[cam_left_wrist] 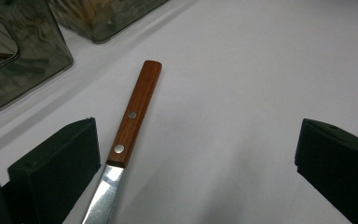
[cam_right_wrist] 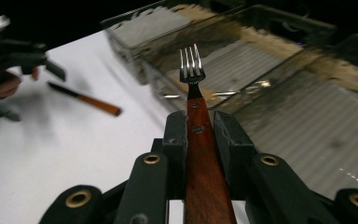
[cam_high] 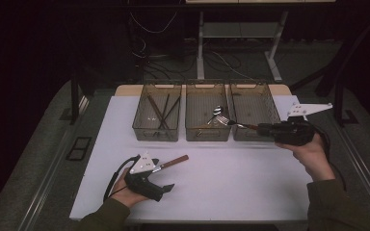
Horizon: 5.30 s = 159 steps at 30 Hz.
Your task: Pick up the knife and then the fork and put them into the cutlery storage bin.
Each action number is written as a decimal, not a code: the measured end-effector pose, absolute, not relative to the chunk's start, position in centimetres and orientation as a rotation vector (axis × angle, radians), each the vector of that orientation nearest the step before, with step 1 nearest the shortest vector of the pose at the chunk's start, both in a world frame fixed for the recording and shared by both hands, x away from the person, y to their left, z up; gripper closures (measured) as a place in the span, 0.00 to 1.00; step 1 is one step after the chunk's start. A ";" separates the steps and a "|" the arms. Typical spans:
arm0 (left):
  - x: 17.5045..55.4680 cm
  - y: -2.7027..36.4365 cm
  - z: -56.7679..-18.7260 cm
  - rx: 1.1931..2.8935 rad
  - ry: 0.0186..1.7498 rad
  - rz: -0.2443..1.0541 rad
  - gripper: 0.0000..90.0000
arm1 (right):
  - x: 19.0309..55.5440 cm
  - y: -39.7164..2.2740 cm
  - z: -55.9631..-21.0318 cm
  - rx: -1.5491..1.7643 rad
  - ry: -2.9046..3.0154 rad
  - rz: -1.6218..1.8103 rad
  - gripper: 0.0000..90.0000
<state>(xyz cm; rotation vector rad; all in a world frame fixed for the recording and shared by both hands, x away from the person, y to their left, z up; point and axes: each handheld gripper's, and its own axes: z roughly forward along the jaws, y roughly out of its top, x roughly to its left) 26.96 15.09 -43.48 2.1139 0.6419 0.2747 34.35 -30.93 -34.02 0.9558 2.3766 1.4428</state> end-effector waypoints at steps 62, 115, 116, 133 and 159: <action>27.0 14.7 -43.7 2.171 0.598 0.288 0.00 | 45.5 -31.8 -38.7 1.462 2.164 1.003 0.56; 30.9 15.7 -43.2 2.220 0.623 0.270 0.38 | 27.5 -28.1 -43.0 0.999 2.430 1.270 0.22; 31.1 15.6 -43.3 2.228 0.620 0.268 0.41 | 27.4 -28.0 -43.1 0.994 2.440 1.265 0.22; 32.8 15.1 -44.5 2.336 0.574 0.204 0.82 | 27.3 -27.9 -43.4 0.963 2.446 1.298 0.21; 30.9 11.5 -42.4 2.348 0.333 0.092 0.85 | 28.7 -25.9 -41.8 0.778 2.633 1.374 0.16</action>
